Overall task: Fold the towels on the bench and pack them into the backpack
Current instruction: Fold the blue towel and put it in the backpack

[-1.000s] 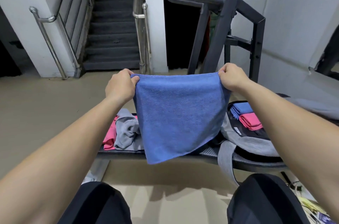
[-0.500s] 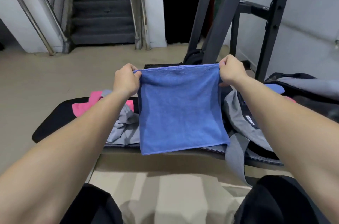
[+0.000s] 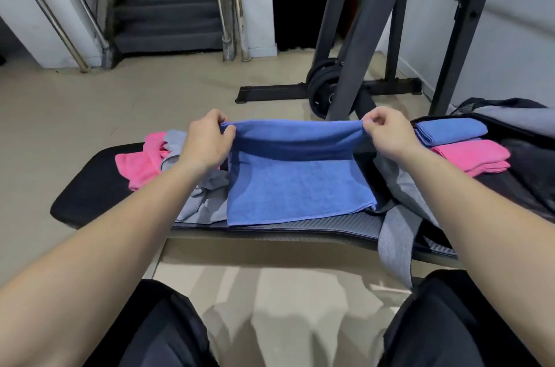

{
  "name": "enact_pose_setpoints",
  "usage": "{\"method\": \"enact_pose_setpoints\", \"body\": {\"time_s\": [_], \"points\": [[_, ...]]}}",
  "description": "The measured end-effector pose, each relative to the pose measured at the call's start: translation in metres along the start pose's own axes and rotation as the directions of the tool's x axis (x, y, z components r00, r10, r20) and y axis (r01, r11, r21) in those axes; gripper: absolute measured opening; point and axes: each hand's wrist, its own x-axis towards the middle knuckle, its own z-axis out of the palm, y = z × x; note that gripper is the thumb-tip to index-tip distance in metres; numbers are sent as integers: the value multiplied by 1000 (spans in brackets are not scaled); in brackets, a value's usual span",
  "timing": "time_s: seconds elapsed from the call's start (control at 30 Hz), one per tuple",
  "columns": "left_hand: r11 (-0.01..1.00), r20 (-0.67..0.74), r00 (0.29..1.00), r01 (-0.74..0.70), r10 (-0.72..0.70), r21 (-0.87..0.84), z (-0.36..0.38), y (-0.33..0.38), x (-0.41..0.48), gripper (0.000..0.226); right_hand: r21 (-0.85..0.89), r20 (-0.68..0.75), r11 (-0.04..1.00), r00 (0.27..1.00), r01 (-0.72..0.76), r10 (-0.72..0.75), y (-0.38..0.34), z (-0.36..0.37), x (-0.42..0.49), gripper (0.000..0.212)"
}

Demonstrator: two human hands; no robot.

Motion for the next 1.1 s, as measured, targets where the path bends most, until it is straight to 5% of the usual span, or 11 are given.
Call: {"method": "enact_pose_setpoints", "body": {"time_s": [0.23,0.5,1.1], "points": [[994,175,979,-107,101,28,-1,-26,-70,6,127,126,980,983,-151,135,26,0,-61,13],[937,329,917,-296,225,186,0,-42,-103,13,-127,163,989,982,-76,96,26,-1,-88,16],[854,448,867,-392,218,343,16,-42,-116,7,-527,186,849,980,37,72,35,9,-91,15]]}}
